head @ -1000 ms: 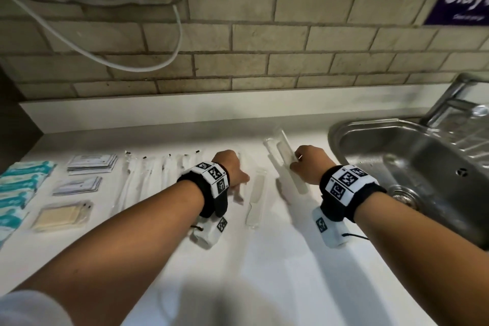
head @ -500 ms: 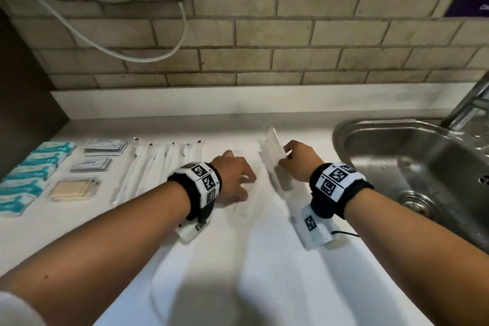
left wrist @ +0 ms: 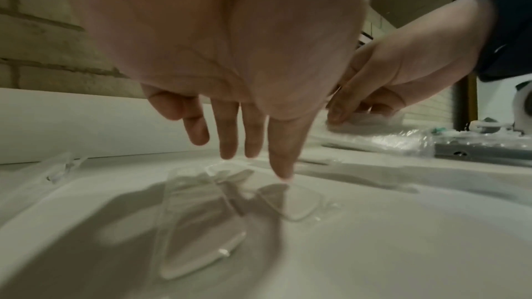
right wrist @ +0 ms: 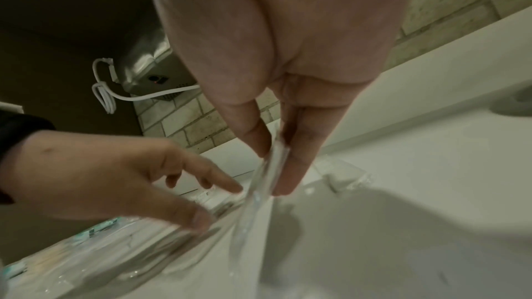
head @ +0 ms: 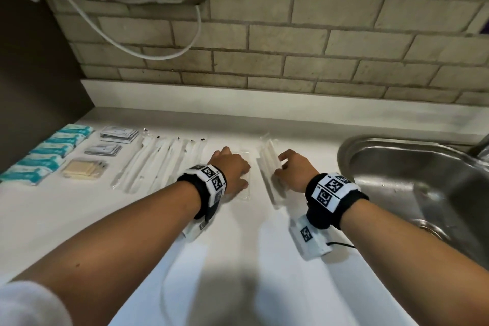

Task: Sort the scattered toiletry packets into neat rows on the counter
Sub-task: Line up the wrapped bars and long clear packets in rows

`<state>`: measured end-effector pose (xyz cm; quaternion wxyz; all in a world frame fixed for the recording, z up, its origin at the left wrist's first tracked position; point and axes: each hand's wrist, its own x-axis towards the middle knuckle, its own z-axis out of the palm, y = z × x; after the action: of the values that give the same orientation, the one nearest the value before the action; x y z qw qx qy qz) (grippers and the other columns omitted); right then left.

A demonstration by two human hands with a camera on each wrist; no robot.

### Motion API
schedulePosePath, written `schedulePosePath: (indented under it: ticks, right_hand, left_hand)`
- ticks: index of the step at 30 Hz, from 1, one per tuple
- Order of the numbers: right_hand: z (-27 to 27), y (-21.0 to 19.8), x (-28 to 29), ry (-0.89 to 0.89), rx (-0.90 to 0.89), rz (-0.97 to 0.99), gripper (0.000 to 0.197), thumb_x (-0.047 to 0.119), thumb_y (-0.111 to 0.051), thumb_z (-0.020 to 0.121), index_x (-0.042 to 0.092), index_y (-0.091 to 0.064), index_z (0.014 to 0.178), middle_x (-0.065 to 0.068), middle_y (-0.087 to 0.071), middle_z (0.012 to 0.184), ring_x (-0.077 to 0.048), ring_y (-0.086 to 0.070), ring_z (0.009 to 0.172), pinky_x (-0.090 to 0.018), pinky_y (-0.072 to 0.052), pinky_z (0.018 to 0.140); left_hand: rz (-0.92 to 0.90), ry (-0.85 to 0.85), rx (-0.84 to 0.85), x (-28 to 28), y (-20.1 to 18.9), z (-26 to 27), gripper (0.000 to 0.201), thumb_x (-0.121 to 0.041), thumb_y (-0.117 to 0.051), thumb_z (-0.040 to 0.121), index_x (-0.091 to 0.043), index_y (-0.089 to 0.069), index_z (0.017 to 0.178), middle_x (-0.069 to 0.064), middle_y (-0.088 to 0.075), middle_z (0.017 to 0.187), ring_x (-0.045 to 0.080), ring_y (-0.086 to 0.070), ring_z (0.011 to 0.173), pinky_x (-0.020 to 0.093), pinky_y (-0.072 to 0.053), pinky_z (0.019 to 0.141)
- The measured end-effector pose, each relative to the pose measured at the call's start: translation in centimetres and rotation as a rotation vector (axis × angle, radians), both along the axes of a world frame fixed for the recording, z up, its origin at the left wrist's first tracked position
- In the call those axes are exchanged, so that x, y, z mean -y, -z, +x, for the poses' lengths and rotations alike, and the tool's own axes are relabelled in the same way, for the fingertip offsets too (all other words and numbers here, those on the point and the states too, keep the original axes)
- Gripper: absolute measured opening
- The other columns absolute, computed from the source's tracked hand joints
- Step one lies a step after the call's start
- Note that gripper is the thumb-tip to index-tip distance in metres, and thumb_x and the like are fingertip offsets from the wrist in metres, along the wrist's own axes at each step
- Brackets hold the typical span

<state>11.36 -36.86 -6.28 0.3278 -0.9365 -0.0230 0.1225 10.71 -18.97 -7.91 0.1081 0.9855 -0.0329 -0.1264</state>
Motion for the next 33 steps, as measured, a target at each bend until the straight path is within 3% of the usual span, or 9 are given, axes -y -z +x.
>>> schedulePosePath:
  ticks: [3, 6, 9, 13, 16, 20, 22, 26, 33]
  right_hand:
    - [0.4, 0.4, -0.5, 0.028, 0.006, 0.113, 0.032, 0.011, -0.054, 0.087, 0.009, -0.048, 0.119, -0.007, -0.065, 0.089, -0.025, -0.061, 0.076, -0.033, -0.052, 0.074]
    - [0.6, 0.4, -1.3, 0.047, 0.022, 0.220, 0.024, 0.011, -0.055, 0.085, 0.012, -0.047, 0.108, -0.003, -0.064, 0.072, -0.024, -0.062, 0.067, -0.038, -0.054, 0.075]
    - [0.7, 0.4, -1.7, 0.057, 0.032, 0.270, 0.021, 0.010, -0.055, 0.085, 0.013, -0.046, 0.104, -0.001, -0.063, 0.066, -0.018, -0.060, 0.058, -0.034, -0.052, 0.066]
    - [0.8, 0.8, -1.3, 0.091, 0.013, 0.255, 0.016, 0.012, -0.057, 0.087, 0.014, -0.046, 0.099, -0.001, -0.061, 0.069, -0.021, -0.060, 0.060, -0.040, -0.056, 0.073]
    - [0.6, 1.3, -0.4, 0.122, -0.027, 0.220, 0.012, 0.012, -0.059, 0.087, 0.014, -0.049, 0.092, -0.003, -0.060, 0.075, -0.026, -0.061, 0.067, -0.044, -0.058, 0.078]
    - [0.6, 1.7, 0.7, 0.167, -0.039, 0.180, 0.009, 0.011, -0.058, 0.086, 0.014, -0.051, 0.090, -0.009, -0.063, 0.088, -0.034, -0.068, 0.087, -0.045, -0.058, 0.079]
    - [0.8, 1.6, 1.2, 0.178, -0.034, 0.166, 0.008, 0.012, -0.056, 0.085, 0.015, -0.050, 0.088, -0.010, -0.065, 0.090, -0.034, -0.068, 0.087, -0.043, -0.058, 0.078]
    - [1.4, 1.3, 1.9, 0.219, -0.003, 0.146, 0.007, 0.012, -0.054, 0.085, 0.015, -0.049, 0.089, -0.011, -0.065, 0.092, -0.034, -0.069, 0.084, -0.043, -0.059, 0.075]
    - [2.5, 2.2, 5.1, 0.287, -0.055, -0.030, 0.028, 0.016, -0.057, 0.087, 0.011, -0.053, 0.114, -0.012, -0.064, 0.114, -0.027, -0.061, 0.093, -0.029, -0.044, 0.074]
  left_hand:
    - [-0.321, -0.141, 0.063, 0.6, -0.7, 0.0, 0.033, -0.037, -0.051, 0.095, -0.017, -0.065, 0.118, 0.005, -0.066, 0.119, 0.025, -0.059, 0.111, 0.026, -0.043, 0.089]
    - [-0.586, -0.247, 0.009, 1.3, -0.7, 0.9, 0.038, -0.037, -0.059, 0.093, -0.010, -0.062, 0.119, 0.012, -0.073, 0.104, 0.027, -0.069, 0.093, 0.028, -0.051, 0.077]
    - [-0.698, -0.248, -0.064, 1.9, -0.7, 1.4, 0.038, -0.023, -0.068, 0.087, -0.007, -0.056, 0.119, 0.014, -0.075, 0.084, 0.028, -0.074, 0.074, 0.036, -0.060, 0.072]
    - [-0.679, -0.278, 0.025, 1.9, -0.5, 1.8, 0.035, -0.017, -0.075, 0.079, -0.012, -0.059, 0.109, 0.008, -0.074, 0.078, 0.016, -0.066, 0.059, 0.025, -0.053, 0.062]
    - [-0.650, -0.303, 0.076, 1.7, -0.2, 2.2, 0.033, -0.018, -0.076, 0.077, -0.013, -0.060, 0.105, 0.007, -0.074, 0.083, 0.018, -0.067, 0.067, 0.028, -0.055, 0.073]
    - [-0.544, -0.280, 0.119, 1.8, -0.1, 2.7, 0.032, -0.020, -0.074, 0.077, -0.015, -0.059, 0.105, 0.007, -0.072, 0.095, 0.021, -0.069, 0.084, 0.028, -0.053, 0.074]
    - [-0.466, -0.243, 0.109, 2.3, -0.3, 2.9, 0.039, -0.019, -0.073, 0.077, -0.013, -0.057, 0.111, 0.009, -0.069, 0.103, 0.026, -0.068, 0.091, 0.032, -0.054, 0.080]
    - [-0.255, -0.151, 0.062, 4.2, -0.8, 3.1, 0.049, -0.019, -0.073, 0.079, -0.008, -0.047, 0.119, 0.012, -0.064, 0.107, 0.030, -0.065, 0.095, 0.033, -0.050, 0.072]
    - [-0.154, -0.030, 0.034, 6.7, -0.3, 3.7, 0.031, -0.023, -0.069, 0.077, -0.007, -0.065, 0.104, 0.010, -0.067, 0.105, 0.028, -0.067, 0.091, 0.033, -0.055, 0.076]
